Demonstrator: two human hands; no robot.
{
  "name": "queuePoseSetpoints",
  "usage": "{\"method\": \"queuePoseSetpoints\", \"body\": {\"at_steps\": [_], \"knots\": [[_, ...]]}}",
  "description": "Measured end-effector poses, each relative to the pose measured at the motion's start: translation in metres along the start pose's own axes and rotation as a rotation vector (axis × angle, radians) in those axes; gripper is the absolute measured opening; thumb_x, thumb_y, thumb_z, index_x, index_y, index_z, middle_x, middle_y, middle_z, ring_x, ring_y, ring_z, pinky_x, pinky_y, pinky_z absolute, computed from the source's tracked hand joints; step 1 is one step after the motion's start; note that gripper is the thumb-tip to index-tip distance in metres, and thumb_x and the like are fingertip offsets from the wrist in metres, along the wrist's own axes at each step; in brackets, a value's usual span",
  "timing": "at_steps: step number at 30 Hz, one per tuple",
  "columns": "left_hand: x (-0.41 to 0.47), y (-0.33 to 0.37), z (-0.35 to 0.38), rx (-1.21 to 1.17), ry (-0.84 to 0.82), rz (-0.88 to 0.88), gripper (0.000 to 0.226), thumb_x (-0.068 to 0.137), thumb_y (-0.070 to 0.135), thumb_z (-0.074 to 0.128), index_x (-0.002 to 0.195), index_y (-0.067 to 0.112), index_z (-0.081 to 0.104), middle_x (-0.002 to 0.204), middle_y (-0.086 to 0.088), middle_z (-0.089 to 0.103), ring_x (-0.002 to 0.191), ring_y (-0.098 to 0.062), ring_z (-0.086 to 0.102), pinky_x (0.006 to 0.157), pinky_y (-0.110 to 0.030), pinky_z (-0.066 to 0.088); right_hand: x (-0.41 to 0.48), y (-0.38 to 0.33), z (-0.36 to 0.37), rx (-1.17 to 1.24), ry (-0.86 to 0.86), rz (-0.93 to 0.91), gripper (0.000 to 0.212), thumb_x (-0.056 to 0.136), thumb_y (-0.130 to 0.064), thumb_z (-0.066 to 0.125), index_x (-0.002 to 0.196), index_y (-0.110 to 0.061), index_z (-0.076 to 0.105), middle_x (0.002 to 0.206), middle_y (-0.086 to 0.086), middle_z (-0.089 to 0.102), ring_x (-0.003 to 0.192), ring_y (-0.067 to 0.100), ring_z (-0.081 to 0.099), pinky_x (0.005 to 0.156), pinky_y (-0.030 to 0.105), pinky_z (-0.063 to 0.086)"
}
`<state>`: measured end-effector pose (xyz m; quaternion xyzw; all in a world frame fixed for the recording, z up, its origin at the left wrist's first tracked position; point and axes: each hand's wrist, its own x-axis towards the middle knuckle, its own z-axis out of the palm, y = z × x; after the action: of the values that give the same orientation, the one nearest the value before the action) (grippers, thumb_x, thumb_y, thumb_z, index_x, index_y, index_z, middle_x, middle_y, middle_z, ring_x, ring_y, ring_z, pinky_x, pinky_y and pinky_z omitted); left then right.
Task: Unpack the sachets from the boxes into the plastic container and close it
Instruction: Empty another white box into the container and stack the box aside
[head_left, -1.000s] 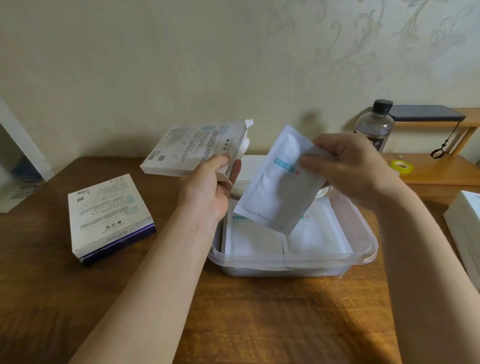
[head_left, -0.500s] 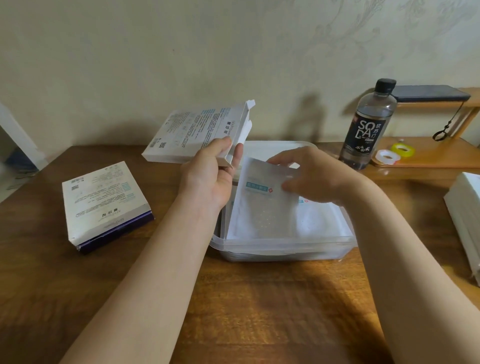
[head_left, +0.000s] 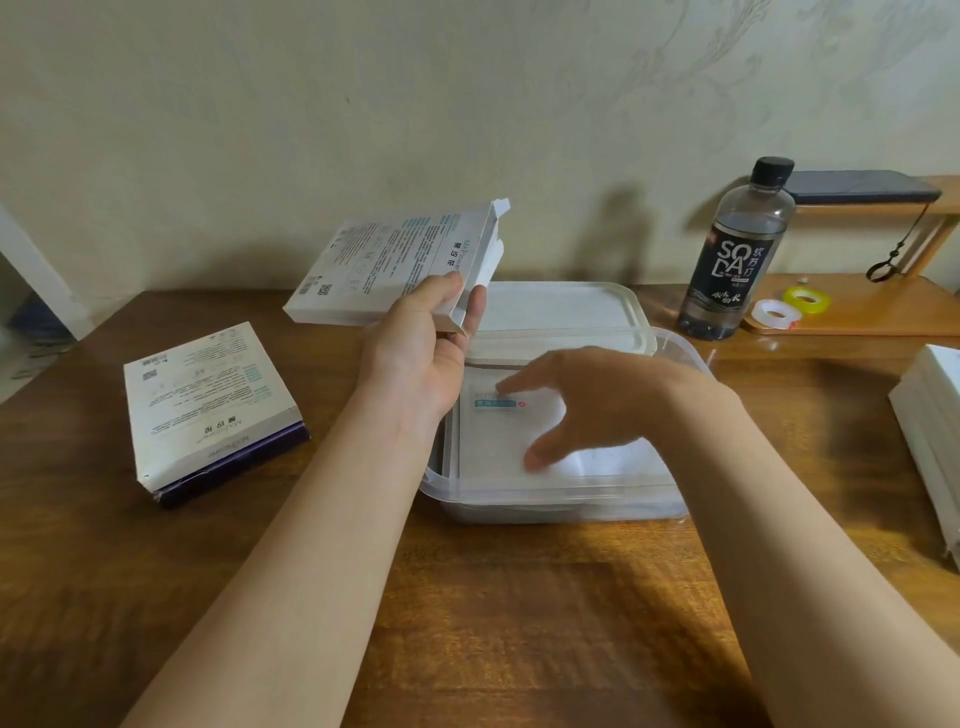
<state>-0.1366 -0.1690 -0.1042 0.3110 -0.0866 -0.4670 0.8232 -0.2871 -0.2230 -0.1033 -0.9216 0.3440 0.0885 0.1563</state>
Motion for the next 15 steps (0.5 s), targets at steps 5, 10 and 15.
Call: {"method": "queuePoseSetpoints", "body": {"at_steps": [5, 10, 15], "knots": [[0.002, 0.0, -0.002, -0.016, 0.006, -0.004, 0.035, 0.088, -0.013, 0.064, 0.106, 0.016, 0.059, 0.112, -0.01, 0.069, 0.11, -0.024, 0.064, 0.079, -0.037, 0.064, 0.005, -0.005, 0.006, -0.054, -0.069, -0.022, 0.091, 0.08, -0.061, 0.071, 0.155, -0.043, 0.022, 0.162, -0.013, 0.028, 0.148, 0.018, 0.027, 0.12, 0.04, 0.021], [0.002, 0.0, -0.002, -0.023, 0.0, -0.006, 0.034, 0.089, -0.013, 0.064, 0.104, 0.016, 0.059, 0.11, -0.01, 0.069, 0.11, -0.024, 0.064, 0.082, -0.039, 0.063, 0.006, -0.011, 0.01, -0.062, -0.074, -0.049, 0.09, 0.084, -0.061, 0.067, 0.156, -0.043, 0.017, 0.162, -0.012, 0.027, 0.147, 0.019, 0.028, 0.119, 0.04, 0.023], [0.001, -0.001, -0.001, -0.01, -0.005, -0.007, 0.033, 0.09, -0.013, 0.063, 0.102, 0.017, 0.058, 0.11, -0.009, 0.068, 0.113, -0.025, 0.063, 0.086, -0.041, 0.062, 0.007, -0.015, 0.012, -0.115, -0.083, -0.055, 0.089, 0.087, -0.06, 0.064, 0.157, -0.041, 0.013, 0.163, -0.009, 0.026, 0.148, 0.02, 0.027, 0.118, 0.038, 0.024]]}}
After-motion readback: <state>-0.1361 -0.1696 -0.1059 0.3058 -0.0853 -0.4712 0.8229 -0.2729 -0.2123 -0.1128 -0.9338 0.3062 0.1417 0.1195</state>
